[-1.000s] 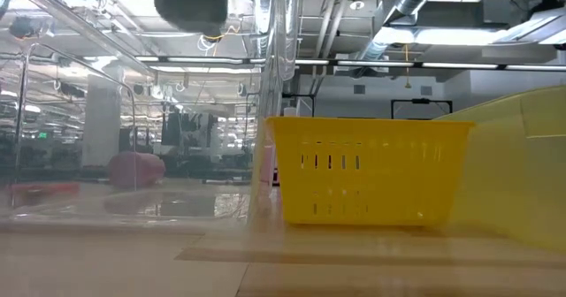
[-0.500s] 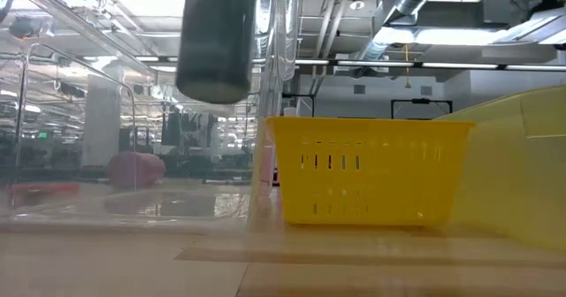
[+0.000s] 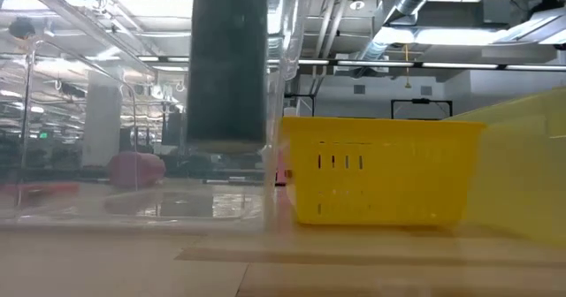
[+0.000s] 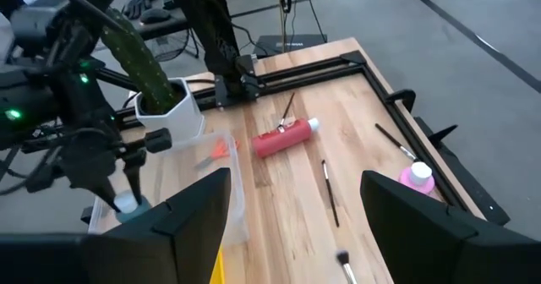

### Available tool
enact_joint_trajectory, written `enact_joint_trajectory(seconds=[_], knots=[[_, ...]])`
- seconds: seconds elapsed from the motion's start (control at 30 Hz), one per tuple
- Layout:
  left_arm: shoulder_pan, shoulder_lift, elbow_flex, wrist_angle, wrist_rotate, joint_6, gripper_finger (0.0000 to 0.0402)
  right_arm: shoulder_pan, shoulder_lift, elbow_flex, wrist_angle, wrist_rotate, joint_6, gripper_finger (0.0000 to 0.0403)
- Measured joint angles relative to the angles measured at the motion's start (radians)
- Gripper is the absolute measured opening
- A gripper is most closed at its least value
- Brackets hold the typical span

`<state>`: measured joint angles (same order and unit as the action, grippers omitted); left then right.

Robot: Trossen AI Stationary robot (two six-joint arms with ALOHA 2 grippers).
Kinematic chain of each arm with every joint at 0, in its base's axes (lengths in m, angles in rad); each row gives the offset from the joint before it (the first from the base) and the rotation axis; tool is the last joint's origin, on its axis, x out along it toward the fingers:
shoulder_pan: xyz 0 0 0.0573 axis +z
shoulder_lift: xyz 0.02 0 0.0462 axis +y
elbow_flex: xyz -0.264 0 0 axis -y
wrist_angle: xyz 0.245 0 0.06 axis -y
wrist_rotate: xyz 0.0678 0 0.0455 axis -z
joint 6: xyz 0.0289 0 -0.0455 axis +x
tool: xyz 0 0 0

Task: Pick & Place Paint Supplies
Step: Put the black paint bottle into the transparent bin

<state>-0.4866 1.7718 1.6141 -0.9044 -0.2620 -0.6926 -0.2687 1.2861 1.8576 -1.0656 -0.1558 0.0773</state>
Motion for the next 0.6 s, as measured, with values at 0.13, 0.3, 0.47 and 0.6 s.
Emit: enact_joint_trajectory(seconds=[0.13, 0.3, 0.47, 0.6], knots=[[0.000, 0.000, -0.035, 0.002, -0.001, -0.015, 0.0113, 0.000, -0.001, 0.000, -0.002, 0.000, 0.001, 0.0260], [0.000, 0.000, -0.053, 0.019, -0.006, -0.015, 0.0113, 0.000, -0.004, 0.000, -0.003, 0.000, 0.001, 0.0260], [-0.004, 0.000, -0.100, 0.041, -0.003, -0.023, 0.0113, 0.000, -0.004, 0.000, -0.001, 0.001, 0.001, 0.0260], [-0.006, -0.001, -0.114, 0.070, 0.000, -0.023, 0.0113, -0.002, -0.004, 0.000, 0.000, 0.003, 0.001, 0.0260]])
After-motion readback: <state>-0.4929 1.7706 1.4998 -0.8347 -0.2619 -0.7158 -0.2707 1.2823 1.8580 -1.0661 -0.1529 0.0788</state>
